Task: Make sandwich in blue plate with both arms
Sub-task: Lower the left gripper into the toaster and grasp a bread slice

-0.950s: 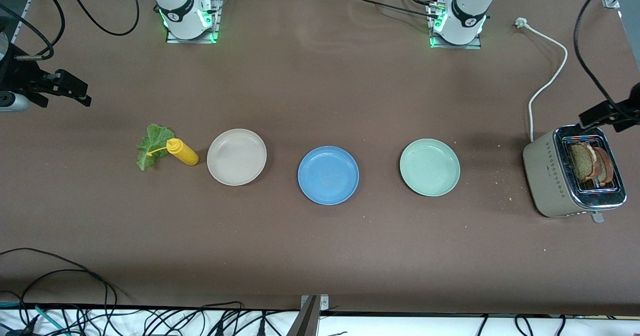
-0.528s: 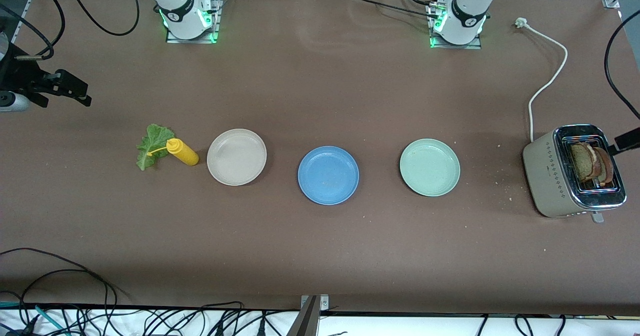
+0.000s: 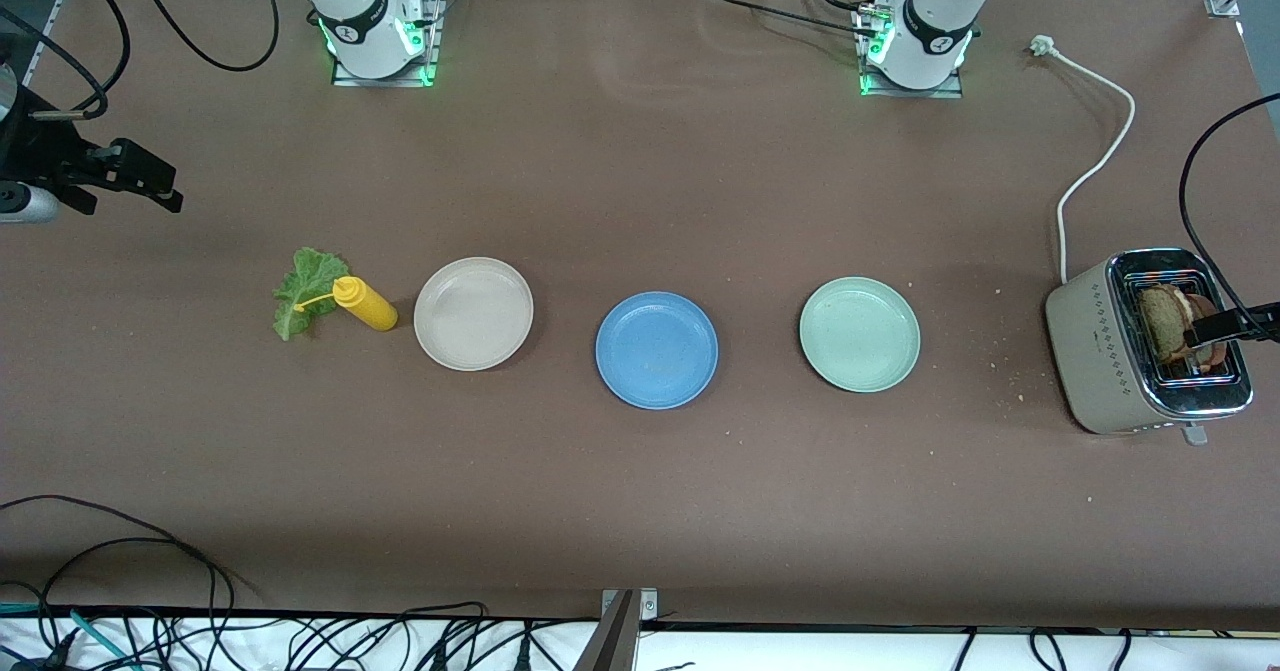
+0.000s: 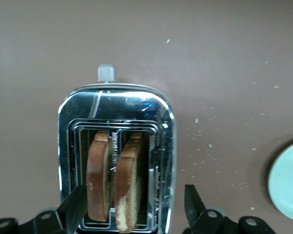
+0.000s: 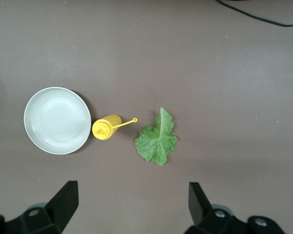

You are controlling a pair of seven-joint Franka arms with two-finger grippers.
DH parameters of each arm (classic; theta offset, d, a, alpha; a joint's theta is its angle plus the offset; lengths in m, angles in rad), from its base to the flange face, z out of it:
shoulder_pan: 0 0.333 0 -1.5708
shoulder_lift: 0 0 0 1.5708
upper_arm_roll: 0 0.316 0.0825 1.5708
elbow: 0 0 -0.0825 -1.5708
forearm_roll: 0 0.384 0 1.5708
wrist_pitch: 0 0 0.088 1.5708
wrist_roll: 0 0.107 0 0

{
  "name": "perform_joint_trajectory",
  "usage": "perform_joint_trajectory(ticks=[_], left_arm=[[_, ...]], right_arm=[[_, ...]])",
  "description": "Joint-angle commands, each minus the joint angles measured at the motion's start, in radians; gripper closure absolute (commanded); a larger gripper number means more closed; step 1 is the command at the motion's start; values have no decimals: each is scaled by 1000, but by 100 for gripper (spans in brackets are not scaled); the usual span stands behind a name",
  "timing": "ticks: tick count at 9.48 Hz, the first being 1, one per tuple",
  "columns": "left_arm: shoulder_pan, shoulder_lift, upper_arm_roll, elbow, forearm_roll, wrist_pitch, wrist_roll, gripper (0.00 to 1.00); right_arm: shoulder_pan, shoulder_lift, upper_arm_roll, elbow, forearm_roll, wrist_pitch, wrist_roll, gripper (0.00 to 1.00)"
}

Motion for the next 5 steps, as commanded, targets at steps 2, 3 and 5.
perform_joint_trajectory(ticks=[2, 3, 5], left_arm=[[9, 53, -13, 26, 28, -9, 5, 19], [5, 62, -14, 25, 28, -10, 2, 21], [9, 78, -14, 20, 28, -18, 2, 24]], right_arm=[[1, -4, 0, 10, 2, -8, -7, 0], [1, -2, 0, 10, 2, -8, -7, 0], [1, -4, 0, 10, 2, -8, -7, 0]])
